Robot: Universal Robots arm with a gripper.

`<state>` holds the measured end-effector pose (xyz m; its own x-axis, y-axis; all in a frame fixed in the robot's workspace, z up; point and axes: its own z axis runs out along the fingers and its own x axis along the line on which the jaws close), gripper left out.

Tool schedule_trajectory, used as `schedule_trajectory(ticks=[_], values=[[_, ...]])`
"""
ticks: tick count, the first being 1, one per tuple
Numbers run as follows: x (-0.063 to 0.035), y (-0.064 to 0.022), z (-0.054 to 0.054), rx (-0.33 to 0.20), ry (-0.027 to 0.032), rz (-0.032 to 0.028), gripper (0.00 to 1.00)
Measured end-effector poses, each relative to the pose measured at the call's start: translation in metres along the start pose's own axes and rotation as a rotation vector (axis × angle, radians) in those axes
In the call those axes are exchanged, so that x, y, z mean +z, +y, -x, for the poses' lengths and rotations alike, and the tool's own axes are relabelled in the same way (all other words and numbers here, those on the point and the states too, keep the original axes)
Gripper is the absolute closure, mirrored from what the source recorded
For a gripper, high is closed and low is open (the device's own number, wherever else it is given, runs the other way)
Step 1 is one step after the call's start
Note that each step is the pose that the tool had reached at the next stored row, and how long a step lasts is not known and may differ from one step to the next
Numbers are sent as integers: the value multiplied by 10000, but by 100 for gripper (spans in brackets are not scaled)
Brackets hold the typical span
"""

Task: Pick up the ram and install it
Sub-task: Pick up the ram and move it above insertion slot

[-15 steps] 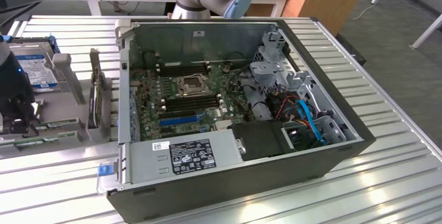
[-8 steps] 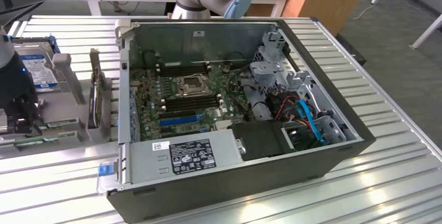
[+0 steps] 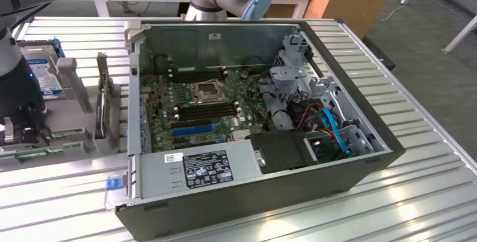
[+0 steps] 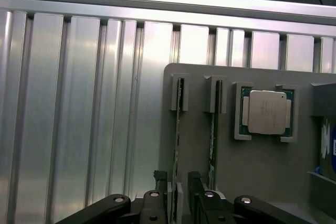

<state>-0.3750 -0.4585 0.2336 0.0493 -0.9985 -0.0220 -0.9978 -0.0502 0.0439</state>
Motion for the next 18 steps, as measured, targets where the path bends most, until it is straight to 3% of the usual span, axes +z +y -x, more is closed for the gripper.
schedule_trajectory(ticks=[18], values=[[50,-12,-2,0,1,1,71]])
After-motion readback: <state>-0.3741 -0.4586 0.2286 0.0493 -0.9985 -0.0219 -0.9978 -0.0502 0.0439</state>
